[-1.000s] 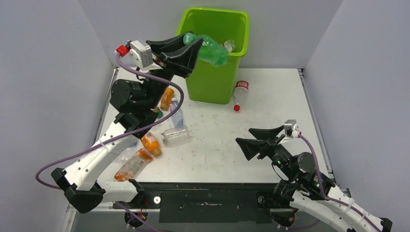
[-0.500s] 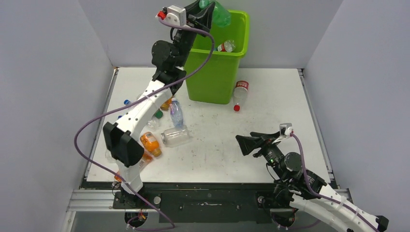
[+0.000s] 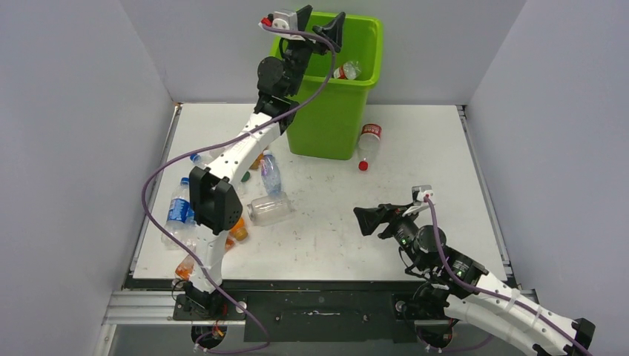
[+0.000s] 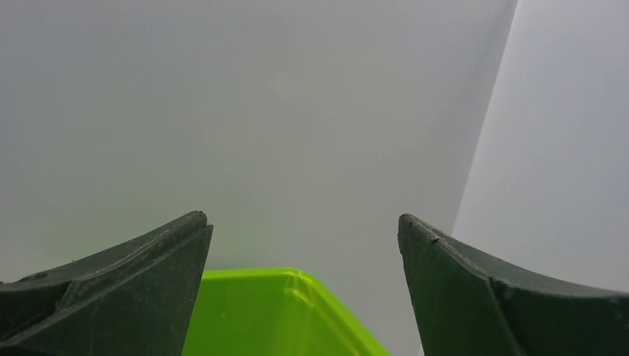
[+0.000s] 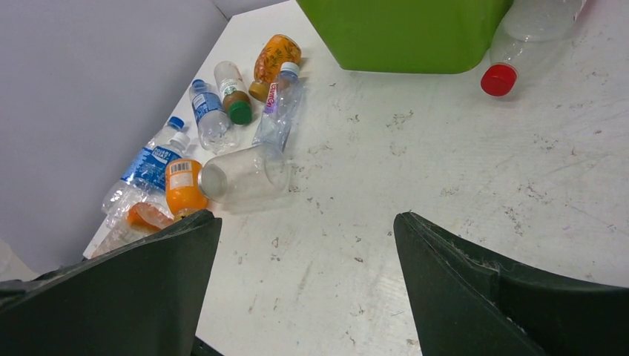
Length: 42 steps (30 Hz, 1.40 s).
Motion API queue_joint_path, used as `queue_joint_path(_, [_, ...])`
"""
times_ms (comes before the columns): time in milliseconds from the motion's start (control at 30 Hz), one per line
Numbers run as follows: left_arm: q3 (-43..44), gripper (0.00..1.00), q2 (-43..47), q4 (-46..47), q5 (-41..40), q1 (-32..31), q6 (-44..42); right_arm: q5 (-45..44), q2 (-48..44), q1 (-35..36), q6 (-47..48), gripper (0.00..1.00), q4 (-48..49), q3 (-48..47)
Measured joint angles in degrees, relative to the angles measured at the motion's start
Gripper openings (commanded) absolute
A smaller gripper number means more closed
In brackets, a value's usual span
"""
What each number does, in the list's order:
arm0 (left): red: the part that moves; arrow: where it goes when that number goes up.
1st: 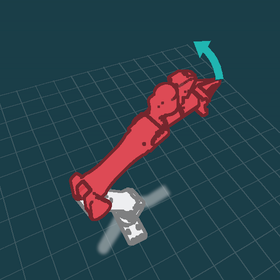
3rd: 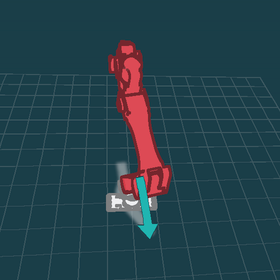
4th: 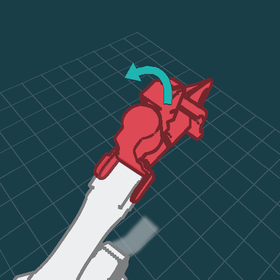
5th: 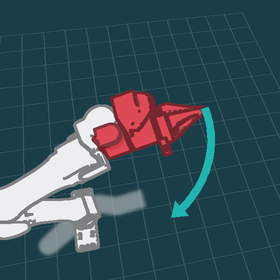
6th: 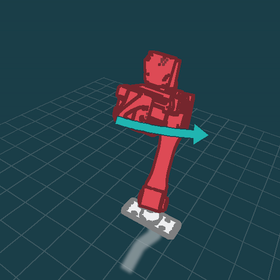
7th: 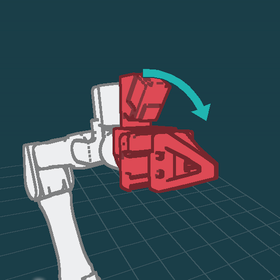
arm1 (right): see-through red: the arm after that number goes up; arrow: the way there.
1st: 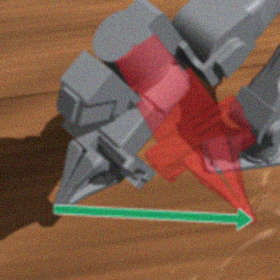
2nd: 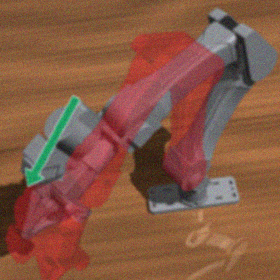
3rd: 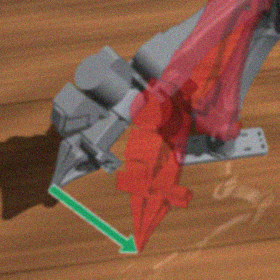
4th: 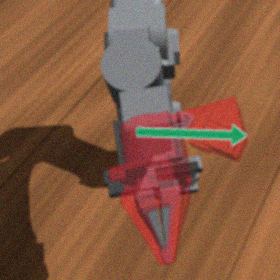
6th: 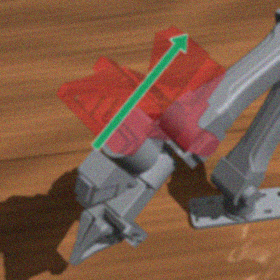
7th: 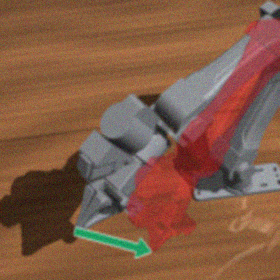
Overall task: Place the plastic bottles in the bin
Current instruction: Place the plastic bottle in the trash bin, then pick up the plastic bottle at the center of the board.
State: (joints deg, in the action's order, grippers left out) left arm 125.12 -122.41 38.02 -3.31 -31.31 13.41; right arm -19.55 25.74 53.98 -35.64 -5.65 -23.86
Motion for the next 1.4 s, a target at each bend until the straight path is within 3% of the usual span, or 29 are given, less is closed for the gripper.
queue_joint_path(167, [1.73, 0.96, 1.16, 0.24, 0.20, 0.07, 1.20, -0.66, -0.55, 0.00, -0.04, 0.90, -0.02, 0.02])
queue_joint_path(267, [-1.53, 0.96, 5.57, -0.04, 0.55, -0.92, 0.68, -1.57, -0.87, 0.00, -0.04, 0.90, -0.33, 0.02])
queue_joint_path(500, [-24.15, 0.96, 30.77, -5.51, -0.22, -10.82, -8.55, -7.23, -0.94, 0.00, -0.22, 0.90, -4.79, -0.39])
queue_joint_path(600, [-33.77, 0.96, 43.69, -12.85, -1.60, -15.06, -10.88, -8.81, -1.81, 0.00, -0.22, 0.90, -5.53, -0.39])
queue_joint_path(800, [-47.52, 0.96, 62.49, -31.71, -9.29, -15.02, -9.40, -8.74, -0.39, 0.00, -0.50, 0.90, -4.87, -0.94])
queue_joint_path(933, [-50.75, 0.96, 66.45, -48.37, -13.09, -14.86, -7.45, -6.97, 5.25, 0.00, -0.98, 0.90, -4.83, -2.89])
queue_joint_path(1067, [-60.52, 0.96, 68.76, -57.37, -14.78, -14.21, -5.40, -5.33, 7.98, 0.00, -1.11, 0.90, -4.11, -2.86])
queue_joint_path(1200, [-68.50, 0.96, 70.12, -62.12, -13.81, -11.41, -3.19, -2.84, 8.13, 0.00, -0.81, 0.90, -0.79, -1.46])
queue_joint_path(1400, [-73.85, 0.96, 72.04, -63.14, -14.80, -5.73, 1.27, -0.31, 11.76, 0.00, 1.18, 0.90, 3.45, -1.01])
